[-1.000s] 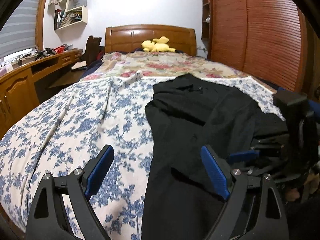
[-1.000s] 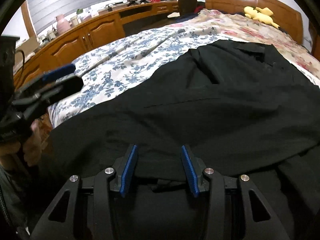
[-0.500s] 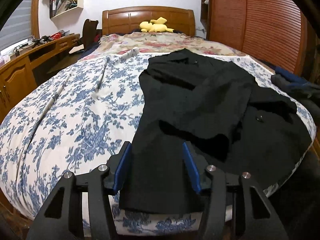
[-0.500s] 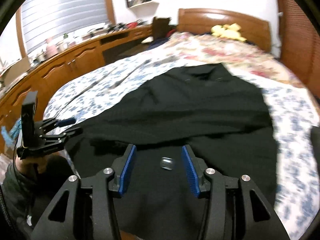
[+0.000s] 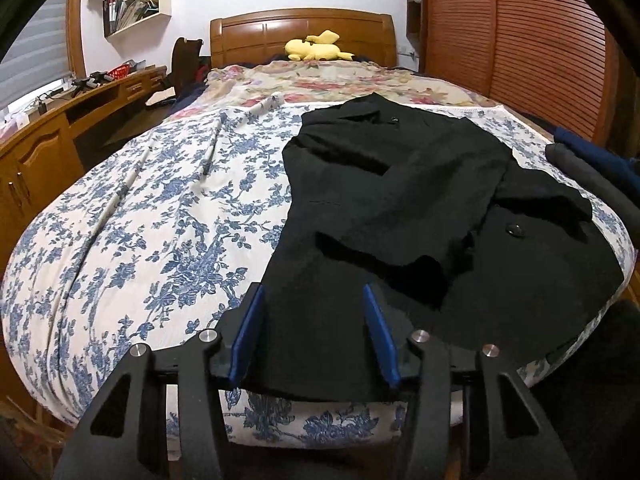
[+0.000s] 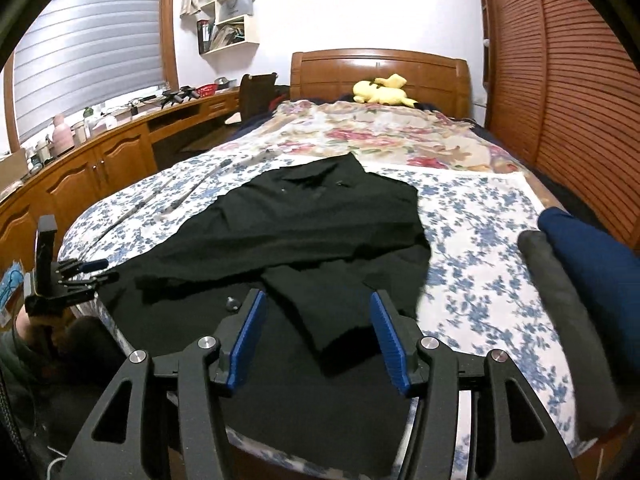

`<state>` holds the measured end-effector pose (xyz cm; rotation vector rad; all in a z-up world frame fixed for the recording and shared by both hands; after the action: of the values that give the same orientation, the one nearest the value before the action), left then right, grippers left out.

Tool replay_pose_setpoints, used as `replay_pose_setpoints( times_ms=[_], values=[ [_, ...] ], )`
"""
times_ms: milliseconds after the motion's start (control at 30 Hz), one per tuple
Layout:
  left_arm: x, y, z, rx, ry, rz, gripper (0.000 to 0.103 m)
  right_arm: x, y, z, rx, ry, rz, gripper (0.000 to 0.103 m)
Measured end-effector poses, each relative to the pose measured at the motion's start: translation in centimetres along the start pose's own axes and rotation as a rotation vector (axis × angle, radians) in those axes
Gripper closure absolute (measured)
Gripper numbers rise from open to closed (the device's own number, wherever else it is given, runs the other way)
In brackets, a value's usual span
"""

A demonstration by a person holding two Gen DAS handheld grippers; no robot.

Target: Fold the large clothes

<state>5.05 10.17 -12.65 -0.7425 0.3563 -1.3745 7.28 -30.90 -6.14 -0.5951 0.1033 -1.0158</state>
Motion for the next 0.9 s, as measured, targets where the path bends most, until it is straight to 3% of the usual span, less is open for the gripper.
replay_pose_setpoints(
  times_ms=[100,300,667,900],
  values=[
    [0.0,-0.3,0.0,-0.002,-0.011,-0.002,0.051,0.5,-0.5,-0.6,-0.001,0.009,-0.009,0.047],
    [-0.2,0.3,-0.5,-0.038,-0.009,-0.002,0.063,1.8,-0.8,-1.6,-0.048,0.028,-0.021,0.047],
    [-1.8,1.0,-0.9,-0.075,-0.002,0.003,0.064,2.4,4.2,-4.9,-0.216,0.1,-0.016,0.047],
    [-2.4,1.2,-1.1,-0.078,-0.008,0.007,0.064,2.1,5.5,-5.8,-0.275,0.11,0.023,0.047]
  ],
)
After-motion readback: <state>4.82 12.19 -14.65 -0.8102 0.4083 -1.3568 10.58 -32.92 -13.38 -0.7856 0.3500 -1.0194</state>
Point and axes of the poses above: each gripper's, at about its wrist camera, not at the fingertips, and y roughly the way its jaws point, x to its right, z to its top, the point moved 1 cm from there along y, roughly the way its jaws point, and after that the axes turned 15 degrees about -y, right-handed, at the moved point
